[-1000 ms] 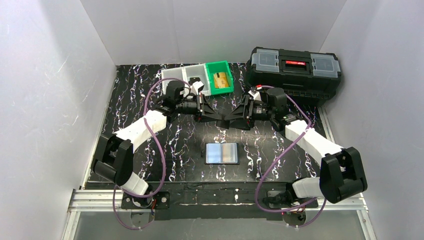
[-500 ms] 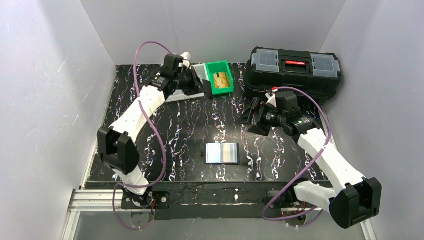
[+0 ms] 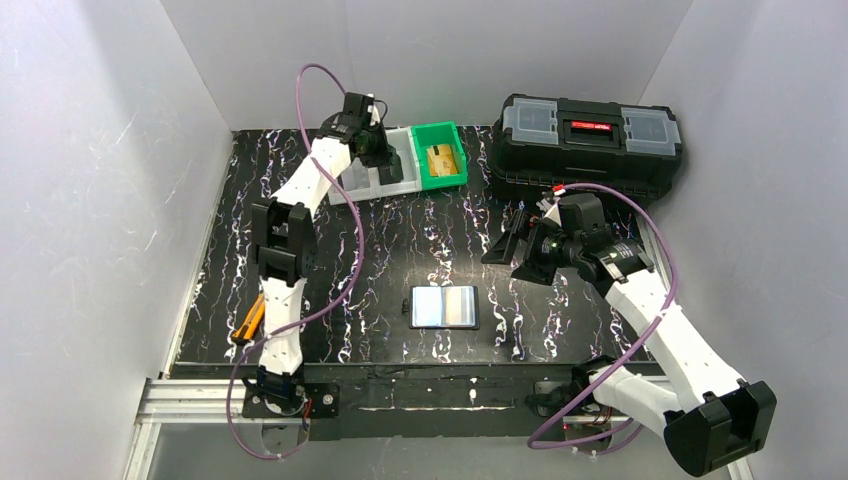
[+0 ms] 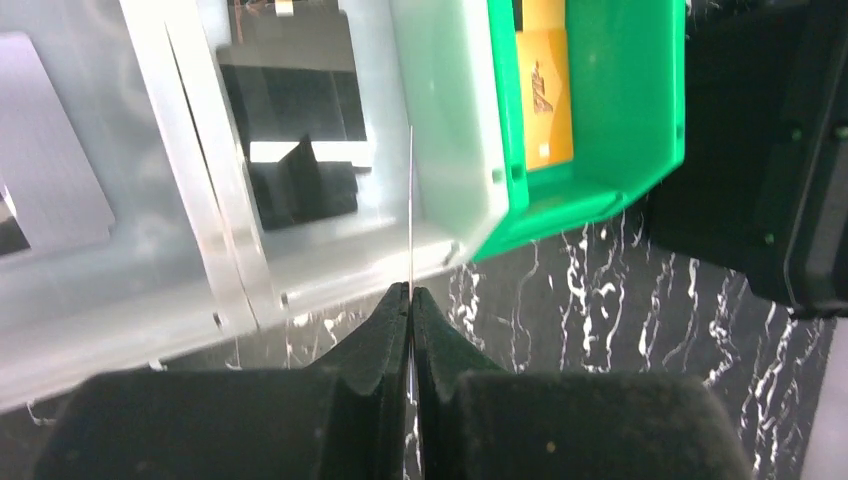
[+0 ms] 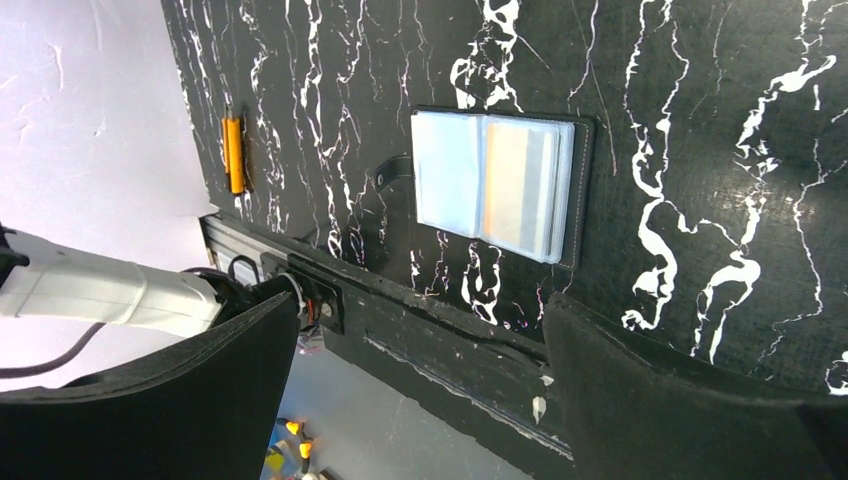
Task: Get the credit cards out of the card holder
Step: Place the credit card in the storage box, then remove the credit card from the card holder.
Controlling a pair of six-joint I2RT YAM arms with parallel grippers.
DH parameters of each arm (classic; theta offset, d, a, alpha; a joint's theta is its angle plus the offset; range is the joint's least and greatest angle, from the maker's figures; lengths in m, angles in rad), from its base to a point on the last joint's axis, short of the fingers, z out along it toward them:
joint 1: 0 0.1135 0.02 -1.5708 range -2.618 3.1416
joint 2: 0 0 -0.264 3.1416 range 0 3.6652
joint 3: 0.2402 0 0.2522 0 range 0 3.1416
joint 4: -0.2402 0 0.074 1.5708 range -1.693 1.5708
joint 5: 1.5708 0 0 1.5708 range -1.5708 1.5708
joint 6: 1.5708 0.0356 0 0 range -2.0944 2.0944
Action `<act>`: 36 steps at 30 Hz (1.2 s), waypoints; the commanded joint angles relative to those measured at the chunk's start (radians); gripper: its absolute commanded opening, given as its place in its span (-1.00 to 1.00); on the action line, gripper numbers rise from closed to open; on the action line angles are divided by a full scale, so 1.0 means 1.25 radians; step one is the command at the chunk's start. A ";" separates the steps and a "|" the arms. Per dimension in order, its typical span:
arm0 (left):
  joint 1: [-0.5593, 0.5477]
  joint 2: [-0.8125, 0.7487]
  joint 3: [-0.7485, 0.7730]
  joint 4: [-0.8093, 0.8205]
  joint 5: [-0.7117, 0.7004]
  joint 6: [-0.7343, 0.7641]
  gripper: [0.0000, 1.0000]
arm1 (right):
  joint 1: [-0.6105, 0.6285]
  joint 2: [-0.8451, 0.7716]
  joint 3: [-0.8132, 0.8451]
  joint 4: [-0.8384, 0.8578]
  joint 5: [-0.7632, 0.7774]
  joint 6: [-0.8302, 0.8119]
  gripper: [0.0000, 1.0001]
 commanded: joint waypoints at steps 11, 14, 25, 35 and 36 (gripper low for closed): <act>0.043 0.186 0.308 -0.058 0.012 0.030 -0.78 | -0.002 0.011 0.029 -0.012 0.019 -0.034 0.97; 0.053 0.192 0.328 -0.056 0.040 0.026 -0.29 | -0.002 0.022 0.034 -0.012 0.013 -0.039 0.97; 0.056 0.020 0.248 -0.075 0.104 0.034 0.20 | -0.002 0.077 0.032 -0.006 0.020 -0.050 0.97; 0.006 -0.335 -0.263 -0.011 0.190 -0.031 0.16 | 0.003 0.131 0.000 0.037 0.048 -0.046 0.97; -0.011 -0.364 -0.311 -0.007 0.197 -0.038 0.14 | 0.005 0.137 -0.003 0.042 0.051 -0.043 0.97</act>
